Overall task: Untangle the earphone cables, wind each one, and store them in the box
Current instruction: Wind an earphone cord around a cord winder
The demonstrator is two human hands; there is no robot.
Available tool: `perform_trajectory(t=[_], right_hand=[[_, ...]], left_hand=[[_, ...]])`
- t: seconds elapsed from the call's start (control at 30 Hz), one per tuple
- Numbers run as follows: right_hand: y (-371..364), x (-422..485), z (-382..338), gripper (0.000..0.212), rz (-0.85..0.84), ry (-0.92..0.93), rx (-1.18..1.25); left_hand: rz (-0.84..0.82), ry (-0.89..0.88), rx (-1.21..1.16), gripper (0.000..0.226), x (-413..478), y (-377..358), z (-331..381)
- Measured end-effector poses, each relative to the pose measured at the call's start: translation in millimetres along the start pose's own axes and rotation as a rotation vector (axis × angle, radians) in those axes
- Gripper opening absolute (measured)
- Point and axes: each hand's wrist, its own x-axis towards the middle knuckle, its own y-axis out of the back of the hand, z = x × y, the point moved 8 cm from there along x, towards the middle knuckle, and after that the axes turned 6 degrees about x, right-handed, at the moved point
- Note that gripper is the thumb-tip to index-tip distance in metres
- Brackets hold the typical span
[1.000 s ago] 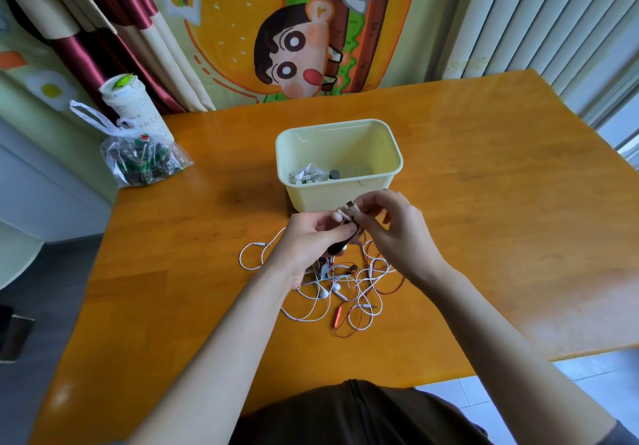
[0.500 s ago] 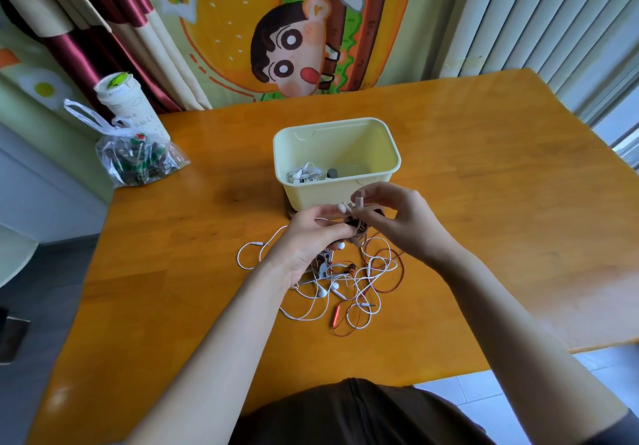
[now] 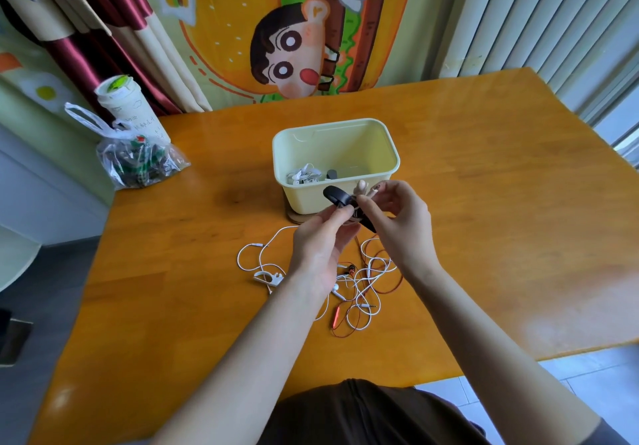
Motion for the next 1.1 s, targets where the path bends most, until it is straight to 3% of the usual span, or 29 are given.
perform_trajectory(t=[0.47, 0.73, 0.93, 1.1], right_hand=[[1, 1, 5, 0.012, -0.085, -0.079, -0.094], [-4, -3, 17, 0.004, -0.175, -0.224, 0.14], [-7, -4, 17, 0.014, -0.183, -0.323, 0.261], [-10, -4, 23, 0.011, -0.198, -0.312, 0.179]], left_hand=[[-0.027, -0.111, 0.245, 0.02, -8, -1, 14], [-0.003, -0.136, 0.363, 0.021, 1, 6, 14], [-0.046, -0.165, 0.419, 0.022, 4, 5, 14], [-0.04, -0.141, 0.394, 0.021, 4, 11, 8]])
